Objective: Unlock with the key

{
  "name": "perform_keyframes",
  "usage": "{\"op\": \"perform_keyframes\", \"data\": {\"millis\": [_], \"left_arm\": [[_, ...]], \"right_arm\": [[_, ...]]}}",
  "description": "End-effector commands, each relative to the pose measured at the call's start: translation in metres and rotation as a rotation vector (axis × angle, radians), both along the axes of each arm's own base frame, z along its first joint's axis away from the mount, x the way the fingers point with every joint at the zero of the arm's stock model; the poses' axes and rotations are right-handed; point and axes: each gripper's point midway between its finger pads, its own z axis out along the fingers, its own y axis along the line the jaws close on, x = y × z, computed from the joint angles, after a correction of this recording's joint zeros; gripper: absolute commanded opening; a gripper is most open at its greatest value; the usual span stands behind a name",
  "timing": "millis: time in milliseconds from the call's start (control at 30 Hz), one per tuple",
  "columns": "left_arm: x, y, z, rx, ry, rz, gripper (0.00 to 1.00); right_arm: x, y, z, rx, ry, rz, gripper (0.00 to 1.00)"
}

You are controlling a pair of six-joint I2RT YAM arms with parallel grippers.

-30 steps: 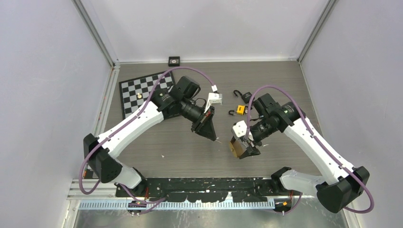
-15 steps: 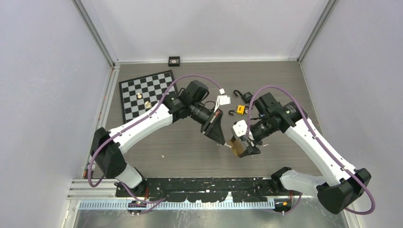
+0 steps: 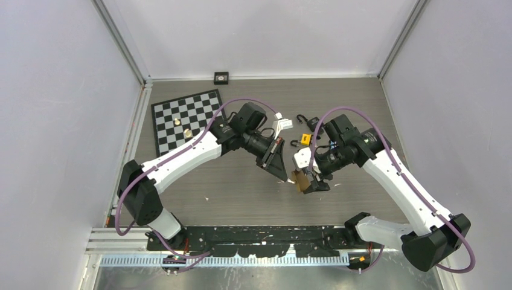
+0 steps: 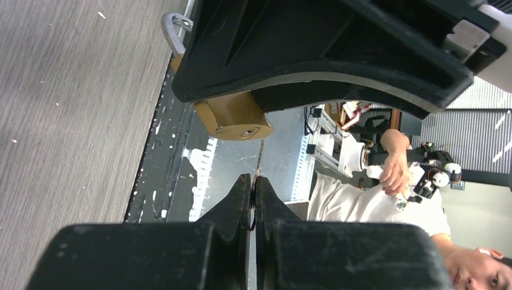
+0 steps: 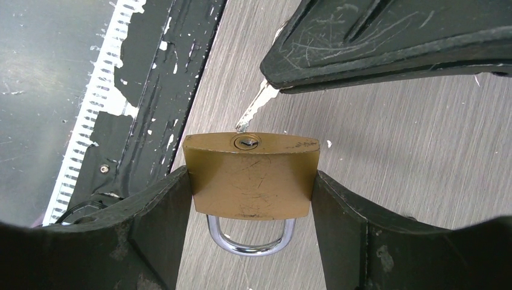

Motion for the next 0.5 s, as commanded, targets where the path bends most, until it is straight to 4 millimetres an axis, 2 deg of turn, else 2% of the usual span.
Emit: {"op": "perform_keyframes", "data": {"millis": [0, 467], "left_arm": [[0.004, 0.001, 0.000, 0.029, -0.008, 0.043, 0.00], [0.014, -0.007, 0.008, 0.047, 0.003, 0.087, 0.00]], "right_arm": [[0.010, 0.012, 0.028, 0.088, -0.066, 0.008, 0.00], [0.011, 0.012, 0.025, 0.083, -0.062, 0.003, 0.01]]}}
